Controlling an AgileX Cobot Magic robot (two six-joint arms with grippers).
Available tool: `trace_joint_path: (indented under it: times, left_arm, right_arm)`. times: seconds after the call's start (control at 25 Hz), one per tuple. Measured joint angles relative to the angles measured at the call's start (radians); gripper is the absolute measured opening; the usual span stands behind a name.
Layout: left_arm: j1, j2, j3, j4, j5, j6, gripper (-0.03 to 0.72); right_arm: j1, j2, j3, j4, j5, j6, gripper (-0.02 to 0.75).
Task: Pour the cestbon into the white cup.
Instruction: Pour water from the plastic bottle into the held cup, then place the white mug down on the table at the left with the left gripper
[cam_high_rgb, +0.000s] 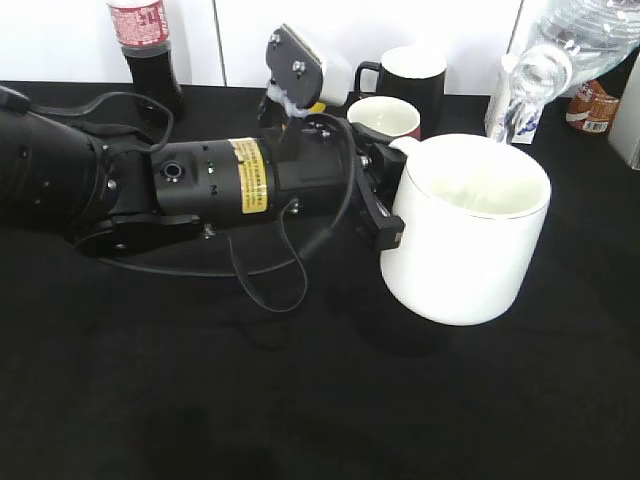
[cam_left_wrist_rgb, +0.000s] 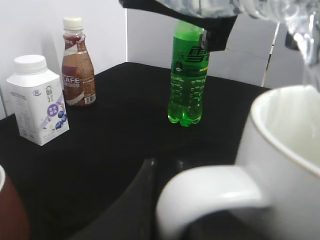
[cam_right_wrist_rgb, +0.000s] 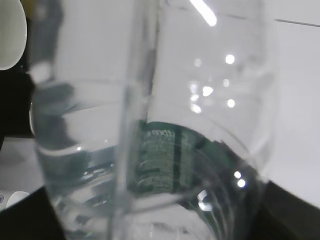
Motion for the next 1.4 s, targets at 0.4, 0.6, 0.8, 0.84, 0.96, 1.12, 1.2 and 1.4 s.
trace_joint_path:
  times: [0.4,0.6,0.8,0.84,0.96,1.12,1.2,1.4]
  left_arm:
    - [0.173,-0.045,0.000,-0.025,-0.005,-0.002,0.068]
    - [0.399,-0.135,0.077,0.032,0.001,-0.002,0.068]
    - [0.517,-0.117,0.246,-0.259,-0.126,0.298,0.068]
    - [0.517,-0.079,0.249,-0.312,-0.178,0.342,0.068]
    - [0.517,0.081,0.252,-0.490,-0.326,0.440,0.068]
    - [0.517,0.258,0.167,-0.561,-0.341,0.469,0.067]
    - [0.517,0.299,0.127,-0.565,-0.367,0.466,0.067]
    - [0.517,0.298,0.153,-0.563,-0.409,0.451,0.261]
  right_arm:
    - [0.000,0.037,0.000,-0.049,-0.015,1.470,0.480]
    - [0.000,0.037,0.000,-0.046,-0.015,1.604,0.480]
    - [0.000,0.037,0.000,-0.038,-0.015,1.606,0.480]
    - [0.000,0.037,0.000,-0.037,-0.015,1.606,0.480]
    - [0.000,0.037,0.000,-0.031,-0.015,1.606,0.480]
    - [0.000,0.037,0.000,-0.031,-0.014,1.606,0.480]
    - [0.000,0.037,0.000,-0.031,-0.014,1.606,0.480]
    - [0.000,0.037,0.000,-0.024,-0.014,1.606,0.480]
